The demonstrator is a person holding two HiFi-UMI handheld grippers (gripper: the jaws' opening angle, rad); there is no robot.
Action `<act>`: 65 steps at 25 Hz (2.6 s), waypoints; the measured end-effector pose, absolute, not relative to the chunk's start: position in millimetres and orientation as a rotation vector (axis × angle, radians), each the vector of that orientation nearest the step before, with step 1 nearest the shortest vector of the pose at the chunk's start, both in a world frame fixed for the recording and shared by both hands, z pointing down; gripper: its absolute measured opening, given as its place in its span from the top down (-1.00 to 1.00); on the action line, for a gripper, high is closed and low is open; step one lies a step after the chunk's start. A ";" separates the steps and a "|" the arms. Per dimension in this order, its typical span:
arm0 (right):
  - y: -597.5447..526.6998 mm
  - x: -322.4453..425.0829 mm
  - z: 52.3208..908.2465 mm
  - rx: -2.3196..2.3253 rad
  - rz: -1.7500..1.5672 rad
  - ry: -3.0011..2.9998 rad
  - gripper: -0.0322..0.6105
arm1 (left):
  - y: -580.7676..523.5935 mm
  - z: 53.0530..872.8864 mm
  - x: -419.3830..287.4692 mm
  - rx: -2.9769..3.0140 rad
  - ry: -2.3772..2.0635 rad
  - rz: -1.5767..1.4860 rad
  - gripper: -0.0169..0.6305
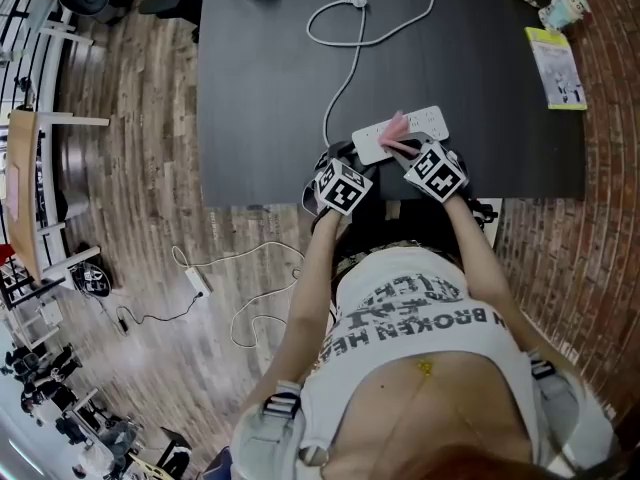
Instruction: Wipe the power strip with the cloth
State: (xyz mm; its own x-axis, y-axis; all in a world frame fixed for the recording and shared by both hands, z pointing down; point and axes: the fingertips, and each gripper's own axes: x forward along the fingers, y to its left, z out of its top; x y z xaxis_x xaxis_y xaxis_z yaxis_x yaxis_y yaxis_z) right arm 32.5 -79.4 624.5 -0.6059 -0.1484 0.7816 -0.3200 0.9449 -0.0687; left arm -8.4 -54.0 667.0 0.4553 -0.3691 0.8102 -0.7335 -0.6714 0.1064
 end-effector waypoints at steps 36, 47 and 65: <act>-105.4 87.1 625.4 0.514 0.342 -2.208 0.85 | -53.8 667.8 -8.2 2.256 -0.920 1.111 0.09; -112.4 99.2 625.5 0.542 0.336 -2.186 0.85 | -54.5 667.7 -8.6 2.254 -0.917 1.114 0.09; -123.7 129.8 625.6 0.637 0.401 -2.161 0.85 | -54.9 668.3 -7.7 2.254 -0.911 1.116 0.09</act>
State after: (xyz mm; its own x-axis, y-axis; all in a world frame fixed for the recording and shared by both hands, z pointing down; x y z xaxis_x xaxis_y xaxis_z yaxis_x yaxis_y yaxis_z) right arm 129.8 -123.7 625.6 -0.5287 -0.3034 0.7927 -0.5674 0.8209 -0.0642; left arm -7.7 -54.9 668.3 0.4510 -0.3560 0.8184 -0.7310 -0.6735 0.1098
